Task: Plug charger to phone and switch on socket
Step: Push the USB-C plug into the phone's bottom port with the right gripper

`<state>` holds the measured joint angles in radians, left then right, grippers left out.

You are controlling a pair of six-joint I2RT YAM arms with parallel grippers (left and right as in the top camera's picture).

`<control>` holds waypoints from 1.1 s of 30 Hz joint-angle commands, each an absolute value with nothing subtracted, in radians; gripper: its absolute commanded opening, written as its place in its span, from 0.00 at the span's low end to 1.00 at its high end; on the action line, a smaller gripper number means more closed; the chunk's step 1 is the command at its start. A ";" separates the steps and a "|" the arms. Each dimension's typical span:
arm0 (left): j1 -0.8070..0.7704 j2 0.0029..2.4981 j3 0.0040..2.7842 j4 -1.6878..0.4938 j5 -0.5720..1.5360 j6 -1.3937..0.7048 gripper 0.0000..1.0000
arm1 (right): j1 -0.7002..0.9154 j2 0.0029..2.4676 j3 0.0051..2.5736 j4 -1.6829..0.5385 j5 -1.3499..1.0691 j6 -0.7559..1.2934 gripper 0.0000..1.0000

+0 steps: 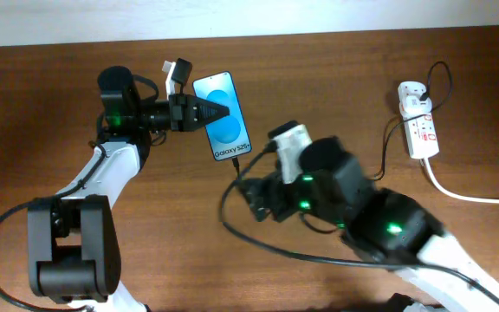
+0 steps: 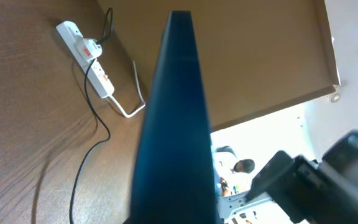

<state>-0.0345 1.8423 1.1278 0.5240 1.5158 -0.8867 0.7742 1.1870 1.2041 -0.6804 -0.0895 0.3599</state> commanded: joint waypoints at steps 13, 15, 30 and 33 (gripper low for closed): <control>-0.054 1.838 1.130 0.531 1.574 -0.949 0.00 | 0.850 1.494 1.179 -0.342 0.162 0.415 0.04; -0.075 1.838 1.130 0.530 1.575 -0.949 0.00 | 0.850 1.493 1.193 -0.326 0.133 0.403 0.04; -0.377 1.838 1.229 0.663 1.188 -1.308 0.00 | 0.850 0.857 1.544 -1.066 0.301 0.374 0.99; -0.437 1.839 1.345 0.139 1.071 -0.887 0.00 | 0.850 0.746 1.543 -1.069 0.313 0.374 0.99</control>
